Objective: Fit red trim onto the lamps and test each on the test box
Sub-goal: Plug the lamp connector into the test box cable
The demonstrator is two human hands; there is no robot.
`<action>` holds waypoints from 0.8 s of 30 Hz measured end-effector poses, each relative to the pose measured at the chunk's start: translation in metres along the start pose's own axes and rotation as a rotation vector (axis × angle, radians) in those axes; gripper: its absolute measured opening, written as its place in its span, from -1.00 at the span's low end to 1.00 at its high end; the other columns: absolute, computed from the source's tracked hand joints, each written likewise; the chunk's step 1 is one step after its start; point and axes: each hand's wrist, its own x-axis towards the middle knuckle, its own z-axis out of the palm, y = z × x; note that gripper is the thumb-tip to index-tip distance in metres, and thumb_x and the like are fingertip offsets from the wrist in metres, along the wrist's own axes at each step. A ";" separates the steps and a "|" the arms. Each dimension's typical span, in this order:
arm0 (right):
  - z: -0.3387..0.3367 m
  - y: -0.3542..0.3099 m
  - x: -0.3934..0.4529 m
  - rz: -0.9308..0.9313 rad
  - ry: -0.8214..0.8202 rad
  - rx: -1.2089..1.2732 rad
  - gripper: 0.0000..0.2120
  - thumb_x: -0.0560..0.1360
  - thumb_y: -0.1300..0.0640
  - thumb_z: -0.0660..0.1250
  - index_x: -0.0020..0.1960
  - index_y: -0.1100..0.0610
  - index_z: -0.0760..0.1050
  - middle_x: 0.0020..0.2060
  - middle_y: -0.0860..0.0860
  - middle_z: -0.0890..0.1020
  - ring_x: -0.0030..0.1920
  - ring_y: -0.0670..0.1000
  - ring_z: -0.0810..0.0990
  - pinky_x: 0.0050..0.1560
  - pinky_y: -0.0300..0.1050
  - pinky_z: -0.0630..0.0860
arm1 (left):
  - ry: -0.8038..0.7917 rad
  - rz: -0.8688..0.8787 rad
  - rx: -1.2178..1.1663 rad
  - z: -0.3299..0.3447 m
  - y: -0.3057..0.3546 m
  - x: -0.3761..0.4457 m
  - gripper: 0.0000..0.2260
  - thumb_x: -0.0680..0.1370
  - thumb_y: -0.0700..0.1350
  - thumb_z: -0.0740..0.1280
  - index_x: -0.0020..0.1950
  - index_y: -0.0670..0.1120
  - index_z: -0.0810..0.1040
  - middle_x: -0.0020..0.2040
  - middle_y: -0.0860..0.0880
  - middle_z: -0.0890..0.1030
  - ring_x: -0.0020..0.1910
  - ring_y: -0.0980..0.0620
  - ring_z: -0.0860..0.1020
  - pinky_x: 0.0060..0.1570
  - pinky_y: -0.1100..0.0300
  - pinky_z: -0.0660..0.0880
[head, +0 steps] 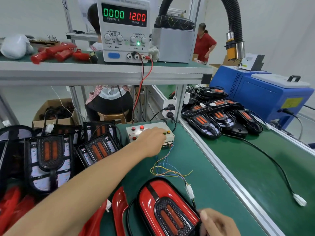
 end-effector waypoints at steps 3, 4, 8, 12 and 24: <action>0.006 0.005 0.000 0.080 0.003 0.047 -0.93 0.49 0.15 0.55 -0.18 0.06 0.75 -0.40 0.13 0.69 -0.39 0.02 0.65 -0.33 -0.29 0.44 | -0.087 -0.088 -0.122 0.017 0.000 0.006 -0.76 0.58 -0.34 0.20 0.17 -0.17 0.57 0.60 -0.01 0.26 0.32 -0.13 0.42 -0.01 -0.06 0.52; 0.006 0.008 0.001 0.095 -0.017 0.045 -0.91 0.50 0.21 0.52 -0.16 0.07 0.76 -0.35 0.14 0.72 -0.35 0.05 0.69 -0.30 -0.28 0.47 | -0.104 -0.089 -0.156 0.020 0.001 0.007 -0.74 0.56 -0.37 0.18 0.15 -0.16 0.54 0.65 -0.01 0.18 0.36 -0.15 0.42 0.05 -0.06 0.51; 0.002 0.006 0.001 0.101 -0.020 0.045 -0.90 0.50 0.26 0.50 -0.16 0.11 0.75 -0.41 0.13 0.69 -0.40 0.09 0.61 -0.29 -0.21 0.38 | -0.175 -0.106 -0.216 0.025 0.004 0.014 -0.59 0.52 -0.41 0.13 0.30 -0.15 0.51 0.68 0.01 0.05 0.47 -0.13 0.39 0.30 -0.05 0.47; -0.005 0.001 0.001 0.095 -0.084 0.048 -0.78 0.55 0.30 0.42 -0.14 0.04 0.74 -0.50 0.15 0.60 -0.45 -0.02 0.52 -0.35 -0.26 0.36 | -0.186 -0.132 -0.220 0.022 0.007 0.022 -0.65 0.51 -0.39 0.14 0.21 -0.17 0.53 0.65 0.00 0.16 0.32 -0.18 0.50 0.15 -0.07 0.52; -0.009 -0.005 0.002 0.031 -0.097 0.033 -0.80 0.45 -0.05 0.31 -0.09 -0.10 0.72 -0.44 0.12 0.65 -0.44 -0.11 0.52 -0.33 -0.36 0.37 | -0.201 -0.156 -0.160 0.014 0.013 0.024 -0.83 0.53 -0.37 0.19 0.05 -0.33 0.54 0.55 -0.11 0.29 -0.09 -0.19 0.51 -0.21 -0.01 0.36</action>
